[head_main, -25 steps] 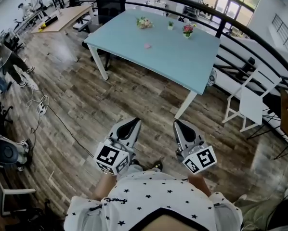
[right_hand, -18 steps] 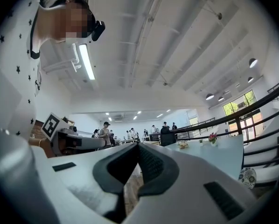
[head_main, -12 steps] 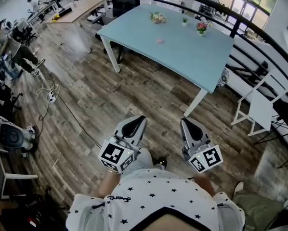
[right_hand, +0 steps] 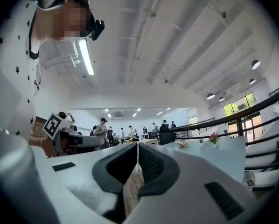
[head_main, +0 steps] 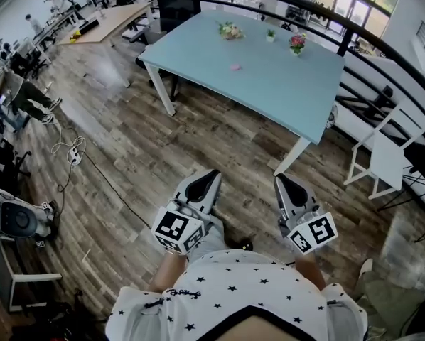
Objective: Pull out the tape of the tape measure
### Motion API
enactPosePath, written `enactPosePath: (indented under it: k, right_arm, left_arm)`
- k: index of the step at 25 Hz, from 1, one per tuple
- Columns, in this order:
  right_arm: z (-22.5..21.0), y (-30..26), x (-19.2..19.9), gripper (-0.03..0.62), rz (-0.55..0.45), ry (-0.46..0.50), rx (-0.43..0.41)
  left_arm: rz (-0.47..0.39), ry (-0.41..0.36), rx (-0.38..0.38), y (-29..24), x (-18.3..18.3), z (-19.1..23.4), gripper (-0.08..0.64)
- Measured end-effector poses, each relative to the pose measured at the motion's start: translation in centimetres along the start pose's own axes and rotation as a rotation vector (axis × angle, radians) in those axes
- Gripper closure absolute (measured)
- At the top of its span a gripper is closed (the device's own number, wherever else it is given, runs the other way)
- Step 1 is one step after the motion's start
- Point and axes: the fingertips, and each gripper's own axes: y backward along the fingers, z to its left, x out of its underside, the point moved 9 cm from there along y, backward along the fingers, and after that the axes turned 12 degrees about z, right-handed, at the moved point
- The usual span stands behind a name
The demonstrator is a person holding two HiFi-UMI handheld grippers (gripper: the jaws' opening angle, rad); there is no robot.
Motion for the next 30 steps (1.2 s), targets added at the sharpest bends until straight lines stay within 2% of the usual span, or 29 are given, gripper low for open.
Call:
enactPosePath:
  k: [8, 19, 30]
  right_arm:
    - [-1.8, -7.0, -1.6, 0.568, 0.026, 0.008, 0.030]
    - [-2.9, -18.9, -3.8, 0.551, 0.035, -0.002, -0.016]
    - [-1.8, -26.8, -4.0, 0.531, 0.043, -0.025, -0.009]
  left_arm:
    - [-0.015, 0.026, 0.024, -2.6, -1.2, 7.3, 0.526]
    - [-0.016, 0.058, -0.011, -3.3, -2.0, 18.3, 0.526]
    - [-0.003, 0.025, 0.006, -3.8, -2.8, 25.9, 0.526]
